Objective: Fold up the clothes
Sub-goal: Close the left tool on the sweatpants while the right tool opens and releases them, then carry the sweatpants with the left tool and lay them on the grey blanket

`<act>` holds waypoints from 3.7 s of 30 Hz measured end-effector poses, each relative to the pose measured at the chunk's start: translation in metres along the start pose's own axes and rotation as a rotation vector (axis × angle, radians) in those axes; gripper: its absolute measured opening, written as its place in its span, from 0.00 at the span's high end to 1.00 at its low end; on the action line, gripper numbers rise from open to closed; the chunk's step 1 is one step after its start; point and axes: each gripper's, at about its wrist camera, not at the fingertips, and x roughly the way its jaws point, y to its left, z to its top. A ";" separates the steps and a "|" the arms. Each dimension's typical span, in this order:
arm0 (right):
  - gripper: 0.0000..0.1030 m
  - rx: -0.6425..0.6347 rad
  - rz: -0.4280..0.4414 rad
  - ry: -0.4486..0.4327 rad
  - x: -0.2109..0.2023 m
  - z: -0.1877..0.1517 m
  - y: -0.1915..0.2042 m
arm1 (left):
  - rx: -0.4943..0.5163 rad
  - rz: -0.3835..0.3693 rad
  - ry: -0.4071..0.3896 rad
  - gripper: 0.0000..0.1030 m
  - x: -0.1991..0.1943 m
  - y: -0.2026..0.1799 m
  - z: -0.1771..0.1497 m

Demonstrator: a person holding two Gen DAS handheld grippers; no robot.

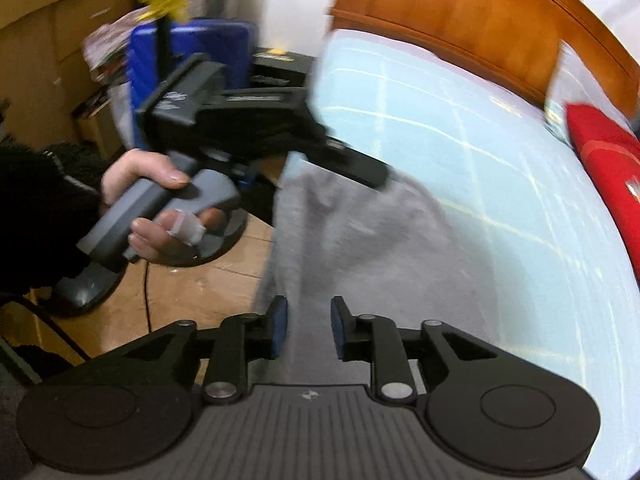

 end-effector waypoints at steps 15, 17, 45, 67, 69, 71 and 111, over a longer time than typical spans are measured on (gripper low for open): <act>0.37 0.407 -0.003 -0.085 0.015 -0.033 -0.053 | 0.086 0.163 0.097 0.50 0.008 -0.020 0.008; 0.37 0.469 -0.010 -0.083 0.031 -0.034 -0.068 | 0.073 0.154 0.099 0.50 0.009 -0.017 0.009; 0.76 0.398 0.175 -0.025 0.007 -0.017 -0.079 | 0.088 0.105 0.160 0.49 0.009 -0.008 0.017; 0.52 0.683 0.062 -0.059 -0.026 -0.092 -0.050 | 0.413 0.238 0.204 0.85 0.024 -0.115 0.011; 0.51 0.705 0.040 -0.075 -0.037 -0.100 -0.051 | 0.433 0.209 0.214 0.86 0.028 -0.133 0.008; 0.50 0.735 0.015 -0.095 -0.050 -0.112 -0.050 | 0.466 0.187 0.230 0.86 0.034 -0.154 0.001; 0.38 0.998 -0.186 -0.302 -0.226 -0.339 -0.022 | 0.775 0.316 0.559 0.86 0.186 -0.233 -0.249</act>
